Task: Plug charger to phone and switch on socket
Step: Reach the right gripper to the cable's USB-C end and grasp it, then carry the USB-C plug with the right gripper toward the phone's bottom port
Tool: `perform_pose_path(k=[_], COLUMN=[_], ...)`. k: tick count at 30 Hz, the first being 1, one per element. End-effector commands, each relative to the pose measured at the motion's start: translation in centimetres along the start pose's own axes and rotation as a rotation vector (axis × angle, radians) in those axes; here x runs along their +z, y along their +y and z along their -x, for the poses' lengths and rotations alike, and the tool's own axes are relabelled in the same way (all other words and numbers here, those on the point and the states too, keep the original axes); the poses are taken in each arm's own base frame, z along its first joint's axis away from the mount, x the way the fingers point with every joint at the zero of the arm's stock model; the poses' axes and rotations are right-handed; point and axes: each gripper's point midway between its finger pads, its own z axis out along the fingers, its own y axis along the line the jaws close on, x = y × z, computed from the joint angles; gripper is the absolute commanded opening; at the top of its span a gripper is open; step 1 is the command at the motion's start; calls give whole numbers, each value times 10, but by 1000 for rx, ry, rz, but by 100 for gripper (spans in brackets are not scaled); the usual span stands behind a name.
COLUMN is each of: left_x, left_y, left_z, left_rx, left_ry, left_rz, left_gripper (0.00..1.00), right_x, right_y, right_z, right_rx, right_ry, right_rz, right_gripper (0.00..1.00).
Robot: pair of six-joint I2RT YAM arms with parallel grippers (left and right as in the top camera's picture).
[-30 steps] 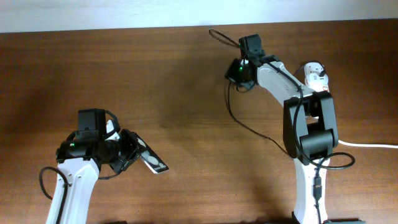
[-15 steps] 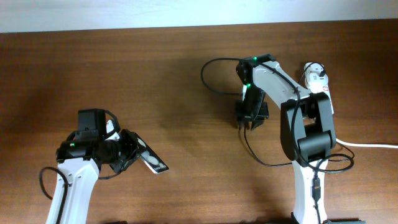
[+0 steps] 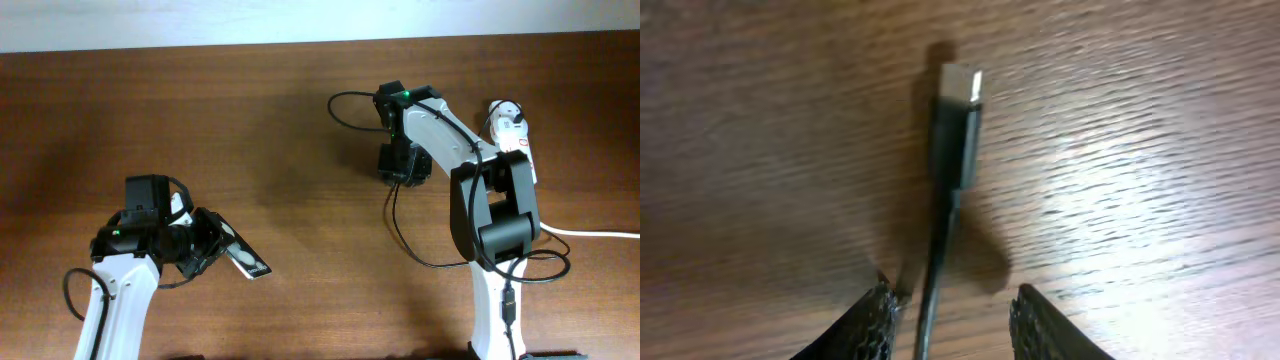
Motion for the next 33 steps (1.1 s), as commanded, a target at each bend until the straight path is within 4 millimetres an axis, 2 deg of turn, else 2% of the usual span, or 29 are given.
perform_pose_path(k=[1, 8, 12, 19, 23, 27, 30, 33], left_x=[-2, -2, -2, -2, -2, -2, -2, -2], left_y=[-4, -4, -4, -4, -5, -3, -3, -7], left_z=[0, 0, 0, 0, -1, -3, -3, -6], left_rx=[21, 21, 21, 21, 21, 16, 16, 17], left_ry=[3, 3, 3, 4, 9, 17, 16, 35], left_rz=[-17, -17, -17, -17, -24, -17, -17, -41], left_gripper=[0, 0, 0, 0, 0, 0, 0, 0], right_x=[13, 30, 38, 39, 39, 37, 11, -49], right_y=[-12, -13, -15, -15, -7, -4, 5, 24], right_z=[6, 1, -5, -6, -10, -15, -17, -21], right_rx=[28, 27, 25, 25, 26, 17, -94, -159], right_ry=[-27, -25, -9, -7, 19, 48, 48, -29], right_rz=[-80, -81, -89, -87, -43, -22, 54, 241], right_gripper=[37, 35, 28, 13, 4, 4, 4, 4])
